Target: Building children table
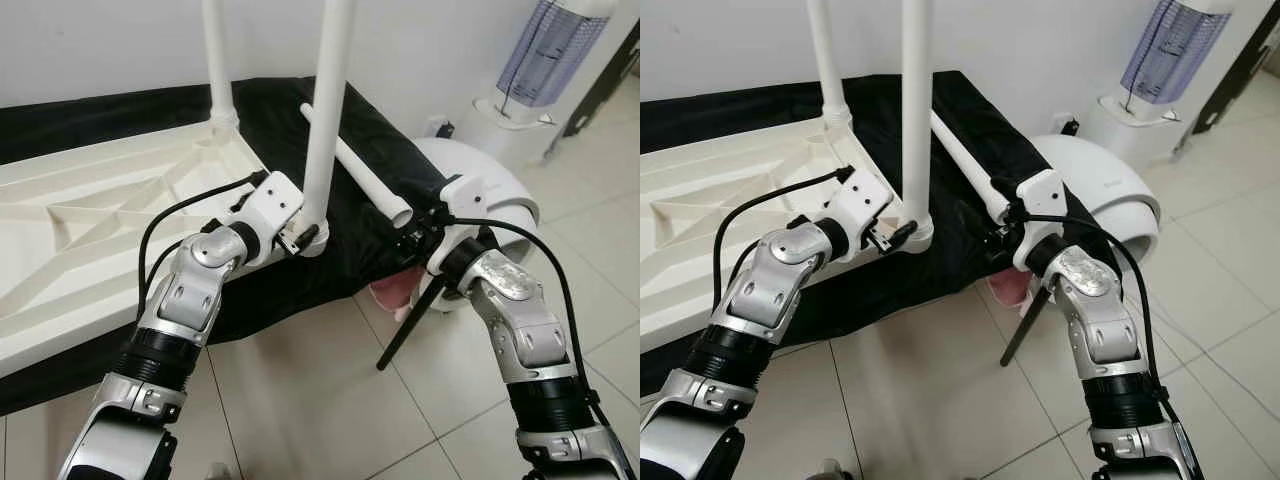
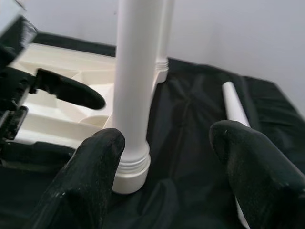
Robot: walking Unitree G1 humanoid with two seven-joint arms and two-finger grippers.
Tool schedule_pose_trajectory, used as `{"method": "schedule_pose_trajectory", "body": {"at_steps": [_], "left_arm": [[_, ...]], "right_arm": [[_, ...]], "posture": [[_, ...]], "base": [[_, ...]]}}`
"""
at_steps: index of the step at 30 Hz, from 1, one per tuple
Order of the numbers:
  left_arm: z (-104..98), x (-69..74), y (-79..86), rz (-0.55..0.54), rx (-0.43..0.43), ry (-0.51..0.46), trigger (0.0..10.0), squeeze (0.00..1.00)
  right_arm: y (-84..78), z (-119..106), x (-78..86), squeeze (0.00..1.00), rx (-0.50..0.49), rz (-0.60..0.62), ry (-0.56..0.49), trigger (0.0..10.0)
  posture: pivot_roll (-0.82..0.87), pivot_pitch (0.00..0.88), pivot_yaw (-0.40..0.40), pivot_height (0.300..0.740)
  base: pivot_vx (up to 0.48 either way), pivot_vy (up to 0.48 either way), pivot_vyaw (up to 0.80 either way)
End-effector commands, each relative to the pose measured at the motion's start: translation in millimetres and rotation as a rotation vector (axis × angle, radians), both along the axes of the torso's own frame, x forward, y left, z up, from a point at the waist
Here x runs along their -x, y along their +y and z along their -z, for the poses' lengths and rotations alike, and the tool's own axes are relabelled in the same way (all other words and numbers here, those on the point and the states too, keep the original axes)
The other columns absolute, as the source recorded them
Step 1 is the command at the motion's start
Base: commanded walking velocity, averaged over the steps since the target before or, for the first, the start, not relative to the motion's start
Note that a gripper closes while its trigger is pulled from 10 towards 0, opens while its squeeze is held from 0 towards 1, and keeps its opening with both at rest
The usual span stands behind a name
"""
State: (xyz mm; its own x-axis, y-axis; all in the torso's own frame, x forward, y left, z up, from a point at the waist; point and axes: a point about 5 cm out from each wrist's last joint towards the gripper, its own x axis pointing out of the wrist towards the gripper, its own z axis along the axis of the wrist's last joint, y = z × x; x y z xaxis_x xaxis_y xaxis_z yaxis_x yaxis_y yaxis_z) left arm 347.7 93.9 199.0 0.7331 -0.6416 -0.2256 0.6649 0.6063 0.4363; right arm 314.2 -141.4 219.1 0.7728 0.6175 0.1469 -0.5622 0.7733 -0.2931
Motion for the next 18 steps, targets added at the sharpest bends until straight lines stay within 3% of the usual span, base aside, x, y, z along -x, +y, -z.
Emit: {"method": "schedule_pose_trajectory", "body": {"at_steps": [1, 6, 11, 13, 14, 16, 17, 18], "left_arm": [[6, -0.8, -6.5, 0.090, -0.037, 0.079, 10.0, 0.00], [19, -10.2, -5.9, 0.149, -0.111, 0.181, 10.0, 0.00], [27, -24.7, 2.0, 0.074, -0.143, 0.224, 10.0, 0.00], [30, -28.6, 4.4, 0.047, -0.155, 0.234, 9.6, 0.00], [33, -30.9, 6.6, 0.030, -0.171, 0.244, 5.1, 0.00], [35, -32.5, 8.2, 0.023, -0.184, 0.253, 5.1, 0.00], [37, -32.6, 10.9, 0.020, -0.201, 0.255, 3.1, 0.00], [37, -32.6, 10.9, 0.020, -0.201, 0.255, 3.1, 0.00]], "right_arm": [[6.5, -2, -3.2, 0.00, 0.038, -0.063, 0.001, 10.0], [18.8, -10, -13.5, 0.00, 0.056, -0.107, -0.011, 10.0], [22.3, -15, -15.9, 0.00, 0.052, -0.127, -0.028, 10.0], [22.4, -16, -15.4, 0.00, 0.051, -0.135, -0.031, 10.0], [22.2, -17, -14.6, 0.00, 0.051, -0.141, -0.032, 10.0], [21.8, -17, -14.3, 0.00, 0.051, -0.147, -0.033, 10.0], [21.4, -17, -13.5, 0.00, 0.052, -0.149, -0.033, 10.0], [21.4, -17, -13.5, 0.00, 0.052, -0.149, -0.033, 10.0]], "posture": [[0.00, 0.107, -0.026, 0.740], [0.00, 0.103, -0.017, 0.740], [0.01, 0.100, -0.025, 0.740], [0.02, 0.100, -0.027, 0.740], [0.02, 0.100, -0.027, 0.740], [0.02, 0.100, -0.027, 0.740], [0.01, 0.102, -0.023, 0.740], [0.01, 0.102, -0.023, 0.740]], "base": [[0.000, 0.000, 0.00], [0.000, 0.000, 0.00], [0.000, 0.000, 0.00], [0.000, 0.000, 0.00], [0.000, 0.000, 0.00], [0.000, 0.000, 0.00], [0.000, 0.000, 0.00], [0.000, 0.000, 0.00]]}}
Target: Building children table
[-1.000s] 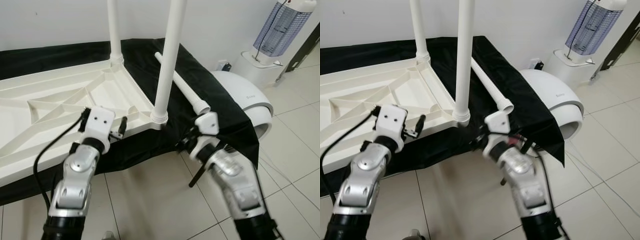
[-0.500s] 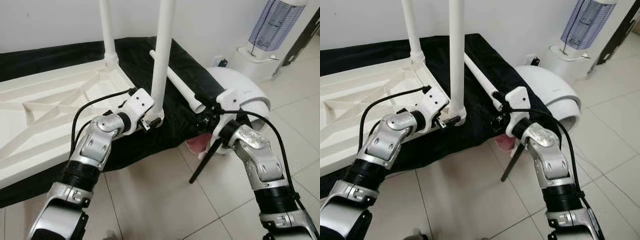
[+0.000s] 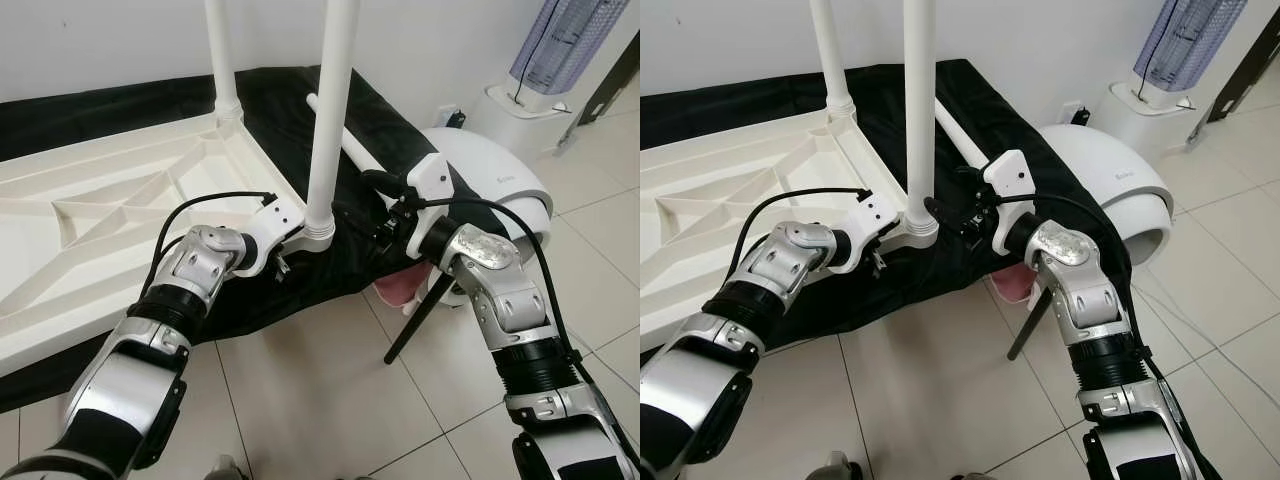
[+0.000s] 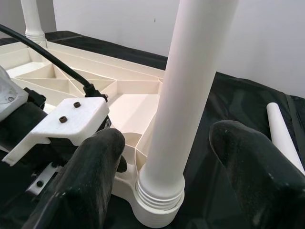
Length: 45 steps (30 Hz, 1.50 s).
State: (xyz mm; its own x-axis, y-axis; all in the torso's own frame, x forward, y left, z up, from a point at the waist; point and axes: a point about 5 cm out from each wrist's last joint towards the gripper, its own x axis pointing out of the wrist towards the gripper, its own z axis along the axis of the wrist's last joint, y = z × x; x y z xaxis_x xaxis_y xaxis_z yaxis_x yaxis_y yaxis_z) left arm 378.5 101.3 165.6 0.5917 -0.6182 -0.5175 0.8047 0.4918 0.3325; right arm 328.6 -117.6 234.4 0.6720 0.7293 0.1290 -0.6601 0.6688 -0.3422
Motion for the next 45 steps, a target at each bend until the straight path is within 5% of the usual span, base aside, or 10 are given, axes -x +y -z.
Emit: {"method": "schedule_pose_trajectory", "body": {"at_steps": [1, 2, 5, 11, 15, 18, 32, 39, 41, 45], "left_arm": [[5, -1.3, 5.8, -0.031, -0.037, -0.014, 3.5, 0.00], [5, -0.9, 8.0, -0.015, -0.046, -0.010, 1.5, 0.00], [6, 0.0, 10.8, 0.018, -0.063, -0.010, 0.0, 0.00], [4, 5.1, 13.7, 0.142, -0.097, -0.030, 0.0, 0.00], [7, 25.0, 20.7, 0.401, -0.145, -0.034, 0.0, 0.00], [5, 30.9, 23.3, 0.455, -0.140, -0.032, 0.0, 0.00], [-8, 35.4, 40.9, 0.476, -0.176, -0.092, 0.0, 0.00], [1, 56.9, 42.9, 0.481, -0.115, -0.086, 0.0, 0.00], [7, 74.8, 34.1, 0.499, -0.054, -0.080, 0.0, 0.00], [10, 82.8, 32.2, 0.506, -0.040, -0.077, 0.0, 0.00]], "right_arm": [[-3.0, -1, 1.7, 0.00, 0.001, -0.005, -0.012, 10.0], [-4.3, -1, 1.9, 0.00, 0.001, -0.005, -0.011, 10.0], [-6.5, 0, 1.9, 0.00, 0.001, -0.001, -0.009, 10.0], [-9.7, 1, 1.4, 0.00, 0.004, 0.005, -0.010, 10.0], [-13.2, 1, 0.5, 0.00, 0.015, 0.002, -0.010, 10.0], [-13.3, 1, 1.3, 0.00, 0.023, -0.011, -0.008, 10.0], [4.3, 14, 14.5, 0.00, 0.106, -0.161, 0.037, 10.0], [18.7, 33, 27.1, 0.00, 0.203, -0.318, 0.119, 10.0], [17.5, 34, 14.8, 0.00, 0.189, -0.290, 0.138, 10.0], [17.8, 31, 9.5, 0.00, 0.144, -0.302, 0.168, 10.0]], "posture": [[0.01, 0.103, -0.021, 0.740], [0.01, 0.103, -0.022, 0.740], [0.01, 0.102, -0.023, 0.740], [0.01, 0.100, -0.025, 0.740], [0.03, 0.097, -0.034, 0.740], [0.04, 0.094, -0.042, 0.740], [0.04, 0.084, -0.045, 0.740], [0.04, 0.083, -0.049, 0.740], [0.04, 0.089, -0.067, 0.740], [0.04, 0.090, -0.071, 0.740]], "base": [[0.000, 0.000, 0.00], [0.000, 0.000, 0.00], [0.000, 0.000, 0.00], [0.000, 0.000, 0.00], [0.000, 0.000, 0.00], [0.000, 0.000, 0.00], [0.000, 0.000, 0.00], [0.000, 0.000, 0.00], [0.000, 0.000, 0.00], [0.000, 0.000, 0.00]]}}
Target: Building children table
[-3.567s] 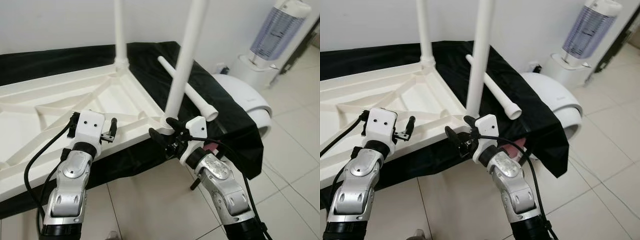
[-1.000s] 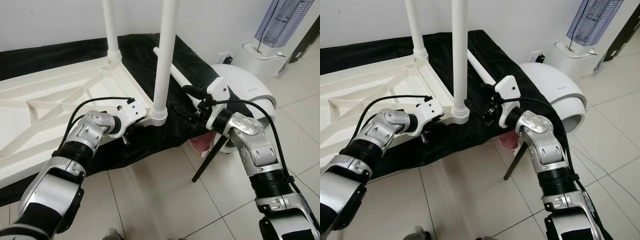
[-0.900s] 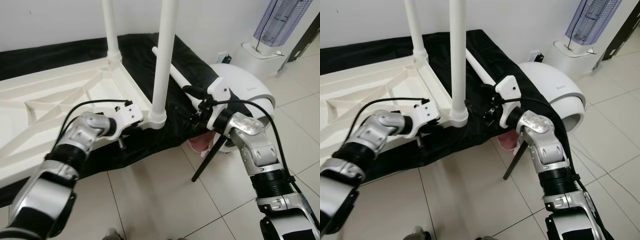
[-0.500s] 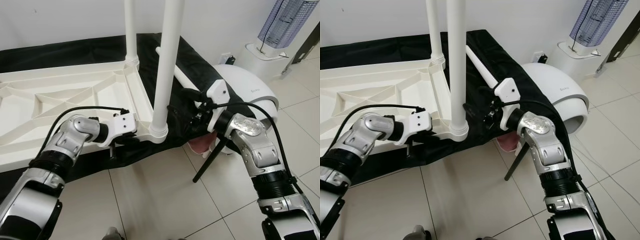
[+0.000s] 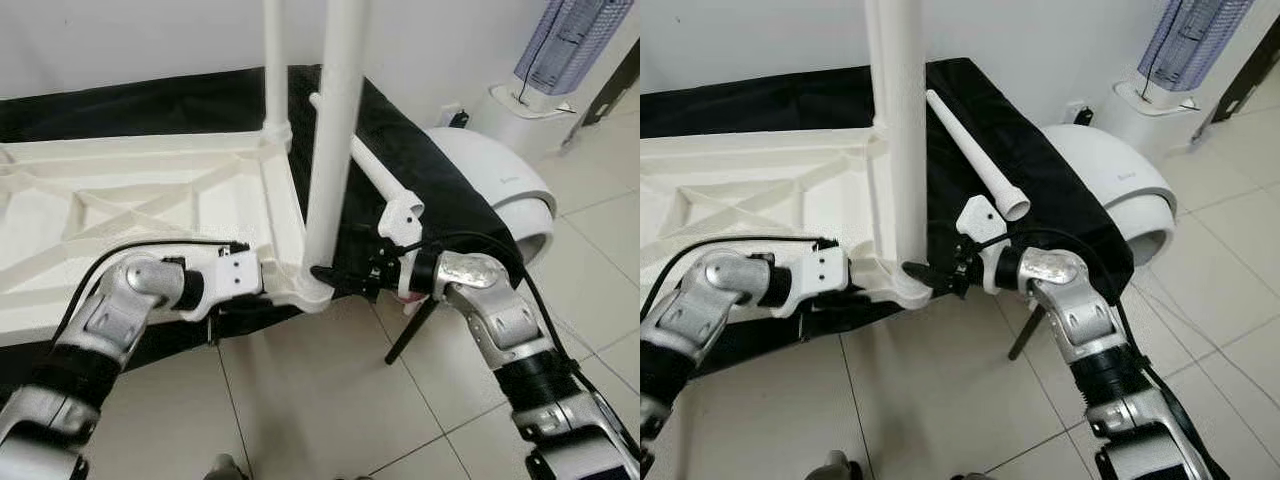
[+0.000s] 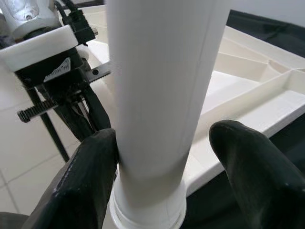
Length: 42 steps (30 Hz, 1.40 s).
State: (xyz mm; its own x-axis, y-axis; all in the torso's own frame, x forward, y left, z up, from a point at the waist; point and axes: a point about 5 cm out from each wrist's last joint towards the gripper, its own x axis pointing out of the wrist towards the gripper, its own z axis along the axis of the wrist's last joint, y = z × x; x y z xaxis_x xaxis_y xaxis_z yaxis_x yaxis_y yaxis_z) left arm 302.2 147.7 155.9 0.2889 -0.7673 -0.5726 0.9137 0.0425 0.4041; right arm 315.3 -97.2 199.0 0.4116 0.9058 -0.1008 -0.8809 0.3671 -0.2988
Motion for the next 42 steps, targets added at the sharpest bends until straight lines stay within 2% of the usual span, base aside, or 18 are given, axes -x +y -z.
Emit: {"method": "schedule_pose_trajectory", "body": {"at_steps": [1, 4, 8, 12, 17, 18, 20, 26, 30, 34, 35, 36, 37, 38, 39, 41, 42], "left_arm": [[2, 9.7, -15.3, 0.042, 0.081, -0.009, 0.0, 0.00], [2, 14.8, -18.0, 0.039, 0.103, -0.006, 0.0, 0.00], [-3, 18.5, -21.3, 0.039, 0.123, -0.009, 0.0, 0.00], [-9, 24.5, -23.8, 0.048, 0.143, -0.006, 0.0, 0.00], [-13, 21.9, -24.9, 0.026, 0.151, -0.026, 0.0, 0.00], [-13, 20.6, -25.7, 0.021, 0.156, -0.029, 0.0, 0.00], [-16, 17.9, -27.9, 0.003, 0.172, -0.039, 0.0, 0.00], [-20, 15.3, -34.6, -0.039, 0.250, -0.023, 0.0, 0.00], [-25, 7.7, -45.3, -0.080, 0.318, -0.013, 0.0, 0.00], [-27, 5.1, -48.0, -0.079, 0.327, -0.014, 0.0, 0.00], [-28, 0.5, -51.6, -0.073, 0.331, -0.019, 0.0, 0.00], [-28, 0.5, -51.6, -0.073, 0.331, -0.019, 0.0, 0.00], [-29, -5.1, -56.1, -0.065, 0.331, -0.024, 0.0, 0.00], [-29, -5.1, -56.1, -0.065, 0.331, -0.024, 0.0, 0.00], [-33, -13.7, -61.9, -0.048, 0.326, -0.034, 0.0, 0.00], [-33, -13.7, -61.9, -0.048, 0.326, -0.034, 0.0, 0.00], [-36, -19.1, -65.7, -0.038, 0.321, -0.039, 0.0, 0.00]], "right_arm": [[-0.1, -5, -5.1, 0.00, -0.046, -0.016, 0.043, 10.0], [6.7, -2, -4.4, 0.00, -0.059, -0.112, 0.121, 10.0], [13.7, 3, -6.0, 0.00, -0.029, -0.182, 0.165, 10.0], [21.1, 6, -14.9, 0.00, 0.020, -0.205, 0.161, 10.0], [25.7, 9, -18.0, 0.00, 0.063, -0.218, 0.151, 10.0], [26.1, 12, -17.9, 0.00, 0.071, -0.220, 0.152, 7.7], [25.1, 16, -17.6, 0.00, 0.079, -0.215, 0.161, 0.0], [21.9, 25, -18.9, 0.00, 0.057, -0.140, 0.168, 0.0], [15.5, 37, -35.5, 0.00, 0.042, 0.195, 0.101, 0.0], [14.7, 39, -38.9, 0.00, 0.037, 0.275, 0.090, 0.0], [14.9, 40, -41.6, 0.00, 0.025, 0.357, 0.087, 0.0], [14.9, 40, -41.6, 0.00, 0.025, 0.357, 0.087, 0.0], [15.5, 40, -44.0, 0.00, 0.012, 0.442, 0.071, 0.0], [15.5, 40, -44.0, 0.00, 0.012, 0.442, 0.071, 0.0], [15.7, 39, -48.3, 0.00, -0.007, 0.573, 0.060, 0.0], [15.7, 39, -48.3, 0.00, -0.007, 0.573, 0.060, 0.0], [15.7, 39, -50.7, 0.00, -0.018, 0.660, 0.052, 0.0]], "posture": [[0.05, 0.093, -0.073, 0.740], [0.05, 0.095, -0.080, 0.740], [0.06, 0.098, -0.085, 0.740], [0.07, 0.102, -0.090, 0.740], [0.08, 0.103, -0.095, 0.740], [0.08, 0.103, -0.095, 0.740], [0.08, 0.103, -0.094, 0.740], [0.08, 0.104, -0.088, 0.740], [0.07, 0.111, -0.080, 0.740], [0.07, 0.112, -0.079, 0.740], [0.06, 0.113, -0.080, 0.740], [0.06, 0.113, -0.080, 0.740], [0.06, 0.114, -0.081, 0.740], [0.06, 0.114, -0.081, 0.740], [0.05, 0.114, -0.079, 0.740], [0.05, 0.114, -0.079, 0.740], [0.05, 0.114, -0.079, 0.740]], "base": [[0.000, 0.000, 0.00], [0.000, 0.000, 0.00], [0.000, 0.000, 0.00], [0.000, 0.000, 0.00], [0.000, 0.000, 0.00], [0.000, 0.000, 0.00], [0.000, 0.000, 0.00], [0.000, 0.000, 0.00], [0.000, 0.000, 0.00], [0.000, 0.000, 0.00], [0.000, 0.000, 0.00], [0.000, 0.000, 0.00], [0.000, 0.000, 0.00], [0.000, 0.000, 0.00], [0.000, 0.000, 0.00], [0.000, 0.000, 0.00], [0.000, 0.000, 0.00]]}}
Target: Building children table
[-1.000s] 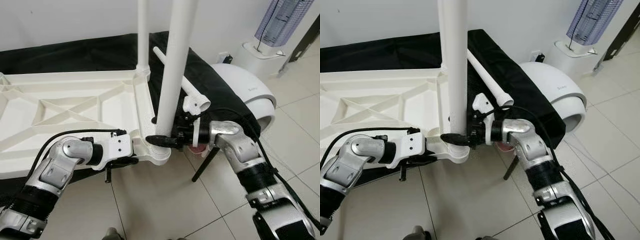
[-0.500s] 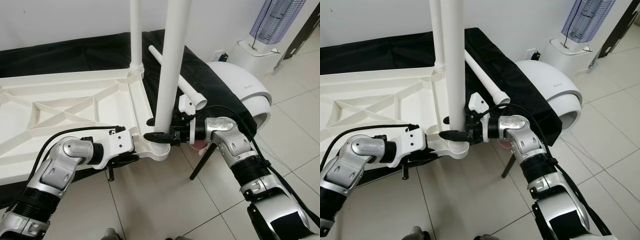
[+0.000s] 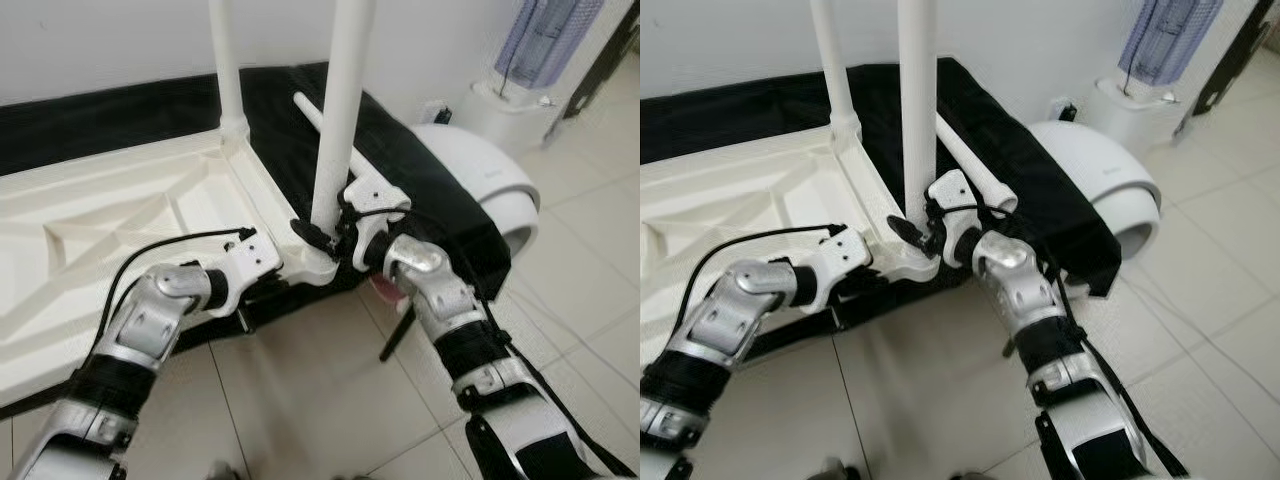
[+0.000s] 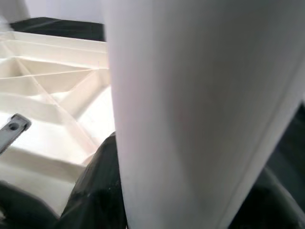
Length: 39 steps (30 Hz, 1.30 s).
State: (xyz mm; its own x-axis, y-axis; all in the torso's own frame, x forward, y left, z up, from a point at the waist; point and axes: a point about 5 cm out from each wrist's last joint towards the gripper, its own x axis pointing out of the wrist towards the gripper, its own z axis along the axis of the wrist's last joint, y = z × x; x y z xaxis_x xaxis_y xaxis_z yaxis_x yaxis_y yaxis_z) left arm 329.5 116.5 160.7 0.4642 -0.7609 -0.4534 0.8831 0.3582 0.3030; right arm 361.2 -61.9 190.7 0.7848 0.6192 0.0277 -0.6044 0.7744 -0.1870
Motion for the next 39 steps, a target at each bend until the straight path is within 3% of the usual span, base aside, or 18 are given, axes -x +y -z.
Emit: {"method": "schedule_pose_trajectory", "body": {"at_steps": [1, 2, 4, 8, 9, 10, 11, 17, 18, 20, 21, 22, 24, 27, 28, 32, 35, 39], "left_arm": [[-34, 2.1, -38.6, 0.230, 0.116, -0.154, 0.0, 0.00], [-34, 2.1, -38.6, 0.230, 0.116, -0.154, 0.0, 0.00], [-37, -2.7, -42.6, 0.247, 0.105, -0.162, 0.0, 0.00], [-37, -0.6, -45.7, 0.278, 0.105, -0.158, 0.0, 0.00], [-37, 0.2, -46.4, 0.285, 0.105, -0.156, 0.0, 0.00], [-37, 0.2, -46.4, 0.285, 0.105, -0.156, 0.0, 0.00], [-35, 2.2, -46.5, 0.295, 0.110, -0.150, 0.0, 0.00], [-33, 7.0, -45.4, 0.320, 0.118, -0.139, 0.0, 0.00], [-32, 8.5, -44.8, 0.324, 0.119, -0.139, 0.0, 0.00], [-32, 10.4, -43.8, 0.329, 0.119, -0.139, 0.0, 0.00], [-31, 11.5, -42.9, 0.337, 0.115, -0.138, 0.0, 0.00], [-30, 12.7, -42.0, 0.345, 0.112, -0.138, 0.0, 0.00], [-30, 12.7, -42.0, 0.345, 0.112, -0.138, 0.0, 0.00], [-28, 17.5, -39.6, 0.370, 0.103, -0.136, 0.0, 0.00], [-28, 17.5, -39.6, 0.370, 0.103, -0.136, 0.0, 0.00], [-24, 32.3, -32.1, 0.428, 0.070, -0.129, 0.0, 0.00], [-23, 39.2, -26.3, 0.448, 0.054, -0.129, 0.0, 0.00], [-24, 41.2, -24.2, 0.451, 0.052, -0.130, 0.0, 0.00]], "right_arm": [[-19.7, 31, -8.5, 0.00, 0.103, 0.314, 0.096, 0.0], [-19.7, 31, -8.5, 0.00, 0.103, 0.314, 0.096, 0.0], [-21.0, 32, -10.8, 0.00, 0.073, 0.492, 0.097, 0.0], [-15.7, 32, -8.0, 0.00, 0.033, 0.570, 0.080, 0.0], [-13.2, 32, -6.9, 0.00, 0.020, 0.575, 0.076, 1.3], [-13.2, 32, -6.9, 0.00, 0.020, 0.575, 0.076, 1.3], [-6.8, 28, -4.3, 0.00, -0.013, 0.520, 0.053, 10.0], [0.3, 13, 1.2, 0.00, -0.054, 0.401, -0.035, 10.0], [0.7, 8, 2.2, 1.00, -0.079, 0.343, -0.043, 10.0], [1.7, 3, 4.4, 1.00, -0.094, 0.260, -0.051, 10.0], [2.7, -3, 7.5, 0.29, -0.103, 0.187, -0.064, 10.0], [3.1, -7, 10.8, 0.00, -0.106, 0.121, -0.065, 10.0], [3.1, -7, 10.8, 0.00, -0.106, 0.121, -0.065, 10.0], [1.5, -8, 22.3, 0.00, -0.038, -0.056, -0.075, 10.0], [1.5, -8, 22.3, 0.00, -0.038, -0.056, -0.075, 10.0], [-12.1, 10, 40.9, 0.00, 0.132, -0.361, 0.027, 10.0], [-23.7, 27, 46.1, 0.00, 0.210, -0.460, 0.121, 10.0], [-27.7, 33, 46.6, 0.00, 0.225, -0.483, 0.160, 10.0]], "posture": [[0.04, 0.112, -0.071, 0.740], [0.04, 0.112, -0.071, 0.740], [0.03, 0.112, -0.068, 0.740], [0.03, 0.113, -0.066, 0.740], [0.03, 0.113, -0.066, 0.740], [0.03, 0.113, -0.066, 0.740], [0.04, 0.113, -0.069, 0.740], [0.04, 0.113, -0.073, 0.740], [0.04, 0.111, -0.076, 0.740], [0.04, 0.110, -0.079, 0.740], [0.04, 0.109, -0.082, 0.740], [0.04, 0.109, -0.082, 0.740], [0.04, 0.109, -0.082, 0.740], [0.04, 0.106, -0.082, 0.740], [0.04, 0.106, -0.082, 0.740], [0.04, 0.101, -0.086, 0.740], [0.05, 0.096, -0.091, 0.740], [0.05, 0.095, -0.092, 0.740]], "base": [[0.000, 0.000, 0.00], [0.000, 0.000, 0.00], [0.000, 0.000, 0.00], [0.000, 0.000, 0.00], [0.000, 0.000, 0.00], [0.000, 0.000, 0.00], [0.000, 0.000, 0.00], [0.000, 0.000, 0.00], [0.000, 0.000, 0.00], [0.000, 0.000, 0.00], [0.000, 0.000, 0.00], [0.000, 0.000, 0.00], [0.000, 0.000, 0.00], [0.000, 0.000, 0.00], [0.000, 0.000, 0.00], [0.000, 0.000, 0.00], [0.000, 0.000, 0.00], [0.000, 0.000, 0.00]]}}
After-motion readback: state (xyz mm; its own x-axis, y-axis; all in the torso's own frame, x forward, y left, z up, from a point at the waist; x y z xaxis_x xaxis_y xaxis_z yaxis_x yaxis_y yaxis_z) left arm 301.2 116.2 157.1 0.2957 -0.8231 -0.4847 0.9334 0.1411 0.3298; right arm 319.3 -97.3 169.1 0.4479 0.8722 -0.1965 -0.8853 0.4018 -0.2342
